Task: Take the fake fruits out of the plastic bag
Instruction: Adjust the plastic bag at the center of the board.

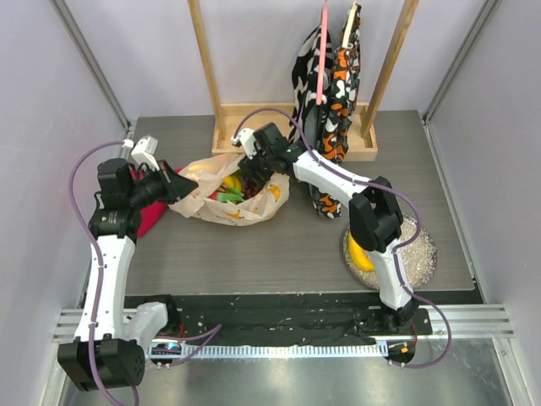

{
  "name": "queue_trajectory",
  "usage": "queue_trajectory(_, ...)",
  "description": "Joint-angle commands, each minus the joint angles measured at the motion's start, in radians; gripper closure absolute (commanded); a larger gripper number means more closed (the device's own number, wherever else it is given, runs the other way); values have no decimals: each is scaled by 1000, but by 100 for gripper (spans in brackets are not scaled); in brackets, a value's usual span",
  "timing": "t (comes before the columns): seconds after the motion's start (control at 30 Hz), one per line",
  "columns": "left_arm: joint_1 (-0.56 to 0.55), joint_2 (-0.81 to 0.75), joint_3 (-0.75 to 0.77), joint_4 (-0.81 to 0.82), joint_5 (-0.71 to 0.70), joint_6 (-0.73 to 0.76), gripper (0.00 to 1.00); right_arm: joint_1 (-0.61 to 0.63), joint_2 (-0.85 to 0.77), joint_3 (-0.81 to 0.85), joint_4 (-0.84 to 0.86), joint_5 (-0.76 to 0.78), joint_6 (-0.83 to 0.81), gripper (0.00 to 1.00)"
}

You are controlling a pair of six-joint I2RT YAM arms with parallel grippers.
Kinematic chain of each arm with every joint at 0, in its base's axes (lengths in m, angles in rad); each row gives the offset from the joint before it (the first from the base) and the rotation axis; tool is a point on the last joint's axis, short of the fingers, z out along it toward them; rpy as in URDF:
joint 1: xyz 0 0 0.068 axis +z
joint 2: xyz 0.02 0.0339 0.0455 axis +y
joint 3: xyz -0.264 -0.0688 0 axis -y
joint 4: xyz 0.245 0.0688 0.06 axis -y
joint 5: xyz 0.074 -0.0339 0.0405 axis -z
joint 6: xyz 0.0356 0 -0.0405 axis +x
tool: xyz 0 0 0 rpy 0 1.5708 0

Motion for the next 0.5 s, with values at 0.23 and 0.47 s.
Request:
queue_trajectory(0.23,5,-26,-38,9,53,-10,100,7,13,33,111,240,0,21)
queue_trajectory(0.47,5,-21,-35,11,53,-7,100,10,64,30,105,286,14,5)
